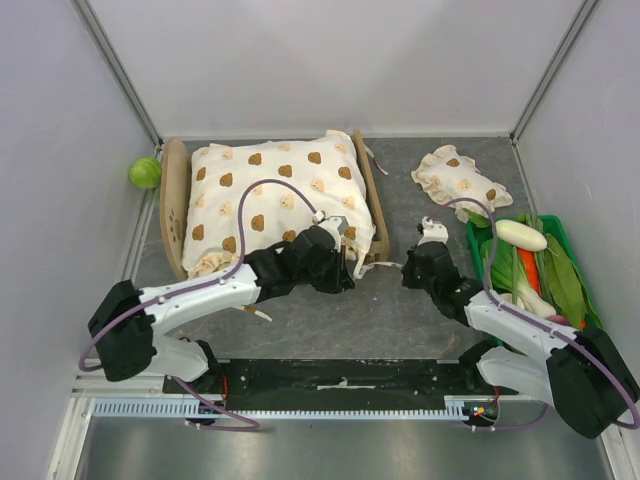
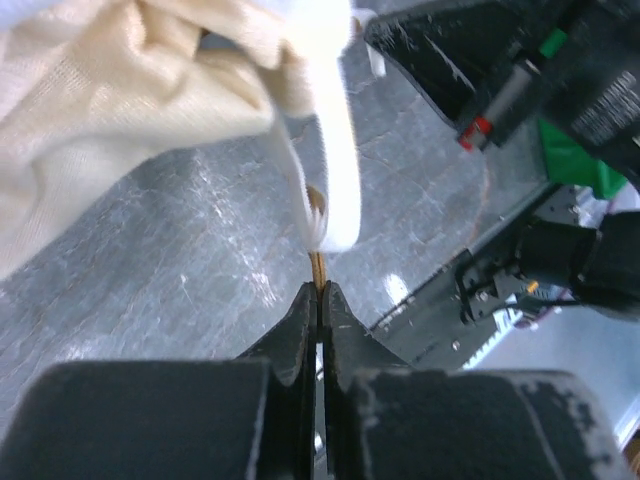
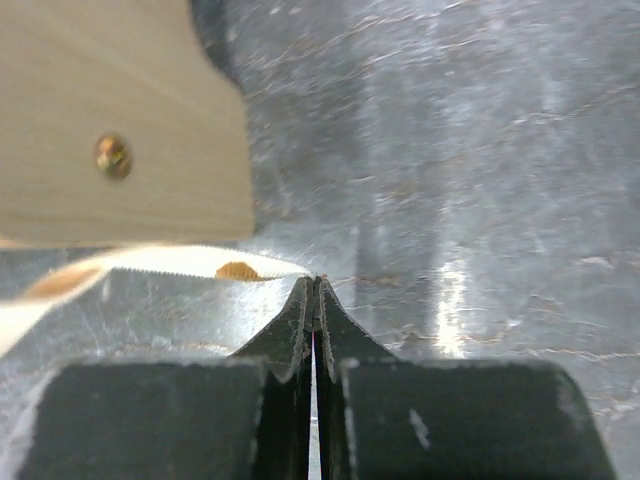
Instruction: Set up the pet bed
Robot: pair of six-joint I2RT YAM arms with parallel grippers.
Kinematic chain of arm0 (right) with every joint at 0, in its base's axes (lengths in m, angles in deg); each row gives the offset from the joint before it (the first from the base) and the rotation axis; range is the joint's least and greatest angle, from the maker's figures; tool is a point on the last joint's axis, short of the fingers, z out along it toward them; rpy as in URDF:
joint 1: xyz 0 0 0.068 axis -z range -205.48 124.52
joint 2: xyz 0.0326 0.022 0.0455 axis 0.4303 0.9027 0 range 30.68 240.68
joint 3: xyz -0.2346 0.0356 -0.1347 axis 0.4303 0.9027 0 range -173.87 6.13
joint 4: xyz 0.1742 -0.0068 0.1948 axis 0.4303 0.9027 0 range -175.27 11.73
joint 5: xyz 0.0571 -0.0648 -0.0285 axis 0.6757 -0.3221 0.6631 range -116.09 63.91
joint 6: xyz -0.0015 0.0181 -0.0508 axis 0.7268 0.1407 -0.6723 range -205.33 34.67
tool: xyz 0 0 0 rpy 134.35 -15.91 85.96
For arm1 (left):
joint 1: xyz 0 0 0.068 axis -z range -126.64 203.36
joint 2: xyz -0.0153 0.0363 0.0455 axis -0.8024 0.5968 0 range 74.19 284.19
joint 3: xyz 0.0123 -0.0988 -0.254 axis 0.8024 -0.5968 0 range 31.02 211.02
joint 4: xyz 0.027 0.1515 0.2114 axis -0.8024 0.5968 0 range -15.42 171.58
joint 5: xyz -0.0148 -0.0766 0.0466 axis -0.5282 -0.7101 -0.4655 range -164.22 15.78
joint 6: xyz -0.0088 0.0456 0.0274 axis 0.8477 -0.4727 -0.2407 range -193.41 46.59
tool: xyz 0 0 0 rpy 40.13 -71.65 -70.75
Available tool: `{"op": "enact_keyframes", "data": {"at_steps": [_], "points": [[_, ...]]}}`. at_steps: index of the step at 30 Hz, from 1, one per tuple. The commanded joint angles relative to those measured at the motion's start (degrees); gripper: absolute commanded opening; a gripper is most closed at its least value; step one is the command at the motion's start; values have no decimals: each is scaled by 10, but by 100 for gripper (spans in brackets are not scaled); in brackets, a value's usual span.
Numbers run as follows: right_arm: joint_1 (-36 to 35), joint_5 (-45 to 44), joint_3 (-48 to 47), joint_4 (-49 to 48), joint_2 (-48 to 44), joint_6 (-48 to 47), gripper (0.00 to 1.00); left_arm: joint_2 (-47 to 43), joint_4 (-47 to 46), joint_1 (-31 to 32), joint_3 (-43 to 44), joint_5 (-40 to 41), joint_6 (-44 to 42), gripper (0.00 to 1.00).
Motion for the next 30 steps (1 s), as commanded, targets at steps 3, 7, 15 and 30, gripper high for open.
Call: {"op": "enact_keyframes", "data": {"at_steps": [3,7,15,30], "points": [[65,-1,-14,39,-16,36,0,-82,171,6,77,-36,-78,2],[116,26,-30,40,15,33,0,-97,258,13,108,-46,-94,2],[201,62,-58,41,29,39,0,-128,314,19,115,-40,-94,2],[285,105,-152,55,-25,61,0,31,60,35,-142,68,117,2]]}}
